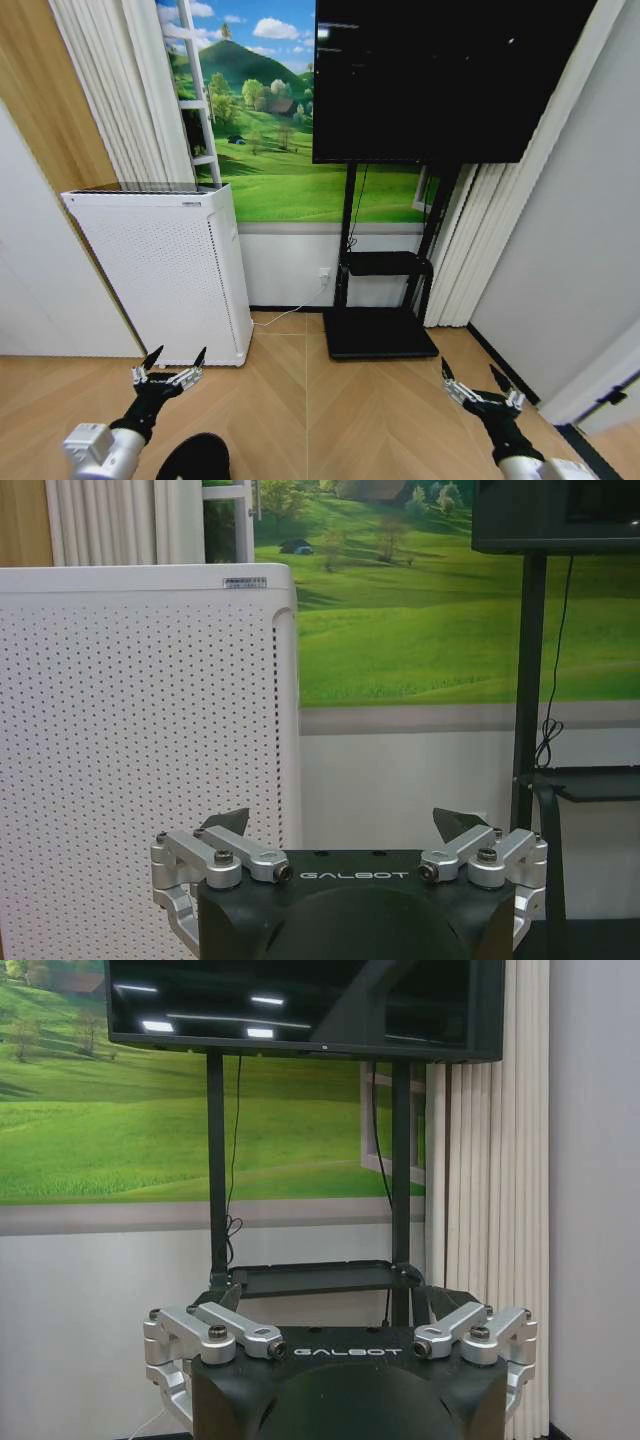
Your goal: Pick up the trash bin and place the garbage on the floor into it.
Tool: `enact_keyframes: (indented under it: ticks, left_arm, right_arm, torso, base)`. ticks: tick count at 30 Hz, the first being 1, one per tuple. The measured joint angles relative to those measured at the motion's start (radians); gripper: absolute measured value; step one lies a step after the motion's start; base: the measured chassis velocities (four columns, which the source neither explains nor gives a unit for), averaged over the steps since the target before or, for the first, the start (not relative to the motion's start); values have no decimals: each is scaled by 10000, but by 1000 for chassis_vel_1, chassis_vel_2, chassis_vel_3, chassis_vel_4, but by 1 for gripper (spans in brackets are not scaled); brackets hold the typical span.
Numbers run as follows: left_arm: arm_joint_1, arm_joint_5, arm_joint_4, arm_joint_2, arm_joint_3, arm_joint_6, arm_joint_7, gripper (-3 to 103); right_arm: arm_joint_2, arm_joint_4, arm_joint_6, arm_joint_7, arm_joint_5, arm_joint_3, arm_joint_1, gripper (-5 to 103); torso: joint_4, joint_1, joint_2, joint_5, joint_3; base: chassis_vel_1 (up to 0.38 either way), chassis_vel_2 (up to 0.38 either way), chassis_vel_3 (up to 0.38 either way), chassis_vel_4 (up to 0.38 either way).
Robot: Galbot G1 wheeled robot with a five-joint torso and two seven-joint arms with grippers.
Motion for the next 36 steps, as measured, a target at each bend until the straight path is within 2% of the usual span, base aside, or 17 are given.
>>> enact_keyframes:
  ticks: [18, 23, 31, 36]
  left_arm:
    - [0, 0, -1, -1, 2, 0, 5, 100]
    - [0, 0, -3, -1, 2, 0, 9, 100]
    - [0, 0, -2, 0, 1, 0, 7, 100]
    - [0, 0, -2, 0, 2, 0, 8, 100]
  right_arm:
    - [0, 0, 0, 3, 0, 3, 0, 100]
    - [-1, 0, 0, 3, 0, 3, 0, 100]
    - [0, 1, 0, 0, 0, 1, 0, 100]
    - [0, 0, 0, 0, 0, 2, 0, 100]
  torso:
    - [-1, 313, 738, -3, 419]
    - [-2, 458, 1064, -1, 600]
    - [0, 567, 1322, -9, 750]
    - [1, 660, 1527, 1, 861]
  base:
    - [-15, -9, 12, 10]
    - [54, 73, -75, -75]
    - [123, 128, -127, -127]
    - [-4, 3, 0, 7]
